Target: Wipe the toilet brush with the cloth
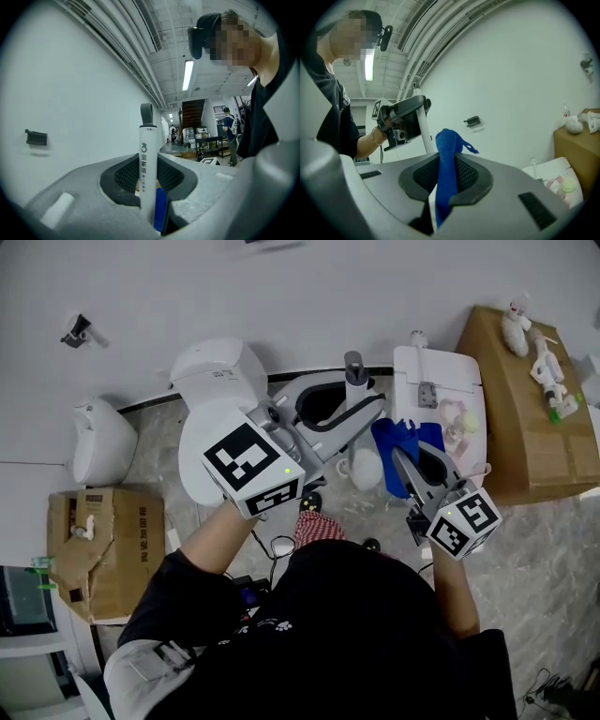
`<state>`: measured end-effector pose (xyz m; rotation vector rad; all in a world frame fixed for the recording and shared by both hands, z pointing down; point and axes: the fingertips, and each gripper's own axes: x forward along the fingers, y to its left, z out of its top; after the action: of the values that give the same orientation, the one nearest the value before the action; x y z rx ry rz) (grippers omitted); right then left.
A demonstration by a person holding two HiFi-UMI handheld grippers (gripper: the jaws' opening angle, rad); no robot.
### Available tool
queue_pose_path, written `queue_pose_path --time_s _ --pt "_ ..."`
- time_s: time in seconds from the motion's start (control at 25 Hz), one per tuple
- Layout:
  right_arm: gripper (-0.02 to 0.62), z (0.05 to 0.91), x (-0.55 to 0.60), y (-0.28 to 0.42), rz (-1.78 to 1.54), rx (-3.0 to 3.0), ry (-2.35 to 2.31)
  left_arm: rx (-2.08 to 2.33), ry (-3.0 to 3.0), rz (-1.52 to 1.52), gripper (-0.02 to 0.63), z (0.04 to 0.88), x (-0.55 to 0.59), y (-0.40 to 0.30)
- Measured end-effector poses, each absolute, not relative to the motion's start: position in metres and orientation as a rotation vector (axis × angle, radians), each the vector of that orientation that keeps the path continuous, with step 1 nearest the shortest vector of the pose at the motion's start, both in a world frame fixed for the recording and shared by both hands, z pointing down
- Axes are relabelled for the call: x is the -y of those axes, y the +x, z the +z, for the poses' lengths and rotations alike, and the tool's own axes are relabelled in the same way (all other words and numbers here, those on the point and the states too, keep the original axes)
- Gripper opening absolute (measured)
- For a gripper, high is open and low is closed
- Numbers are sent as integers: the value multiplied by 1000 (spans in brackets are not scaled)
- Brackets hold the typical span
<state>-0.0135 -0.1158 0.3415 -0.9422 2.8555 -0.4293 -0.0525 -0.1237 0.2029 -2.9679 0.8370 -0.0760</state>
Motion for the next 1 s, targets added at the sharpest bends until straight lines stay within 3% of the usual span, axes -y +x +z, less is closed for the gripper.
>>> queue_pose_path --time_s 1.0 --pt "63 244 109 0 -68 -2771 -948 -821 -2963 -137 89 215 108 -57"
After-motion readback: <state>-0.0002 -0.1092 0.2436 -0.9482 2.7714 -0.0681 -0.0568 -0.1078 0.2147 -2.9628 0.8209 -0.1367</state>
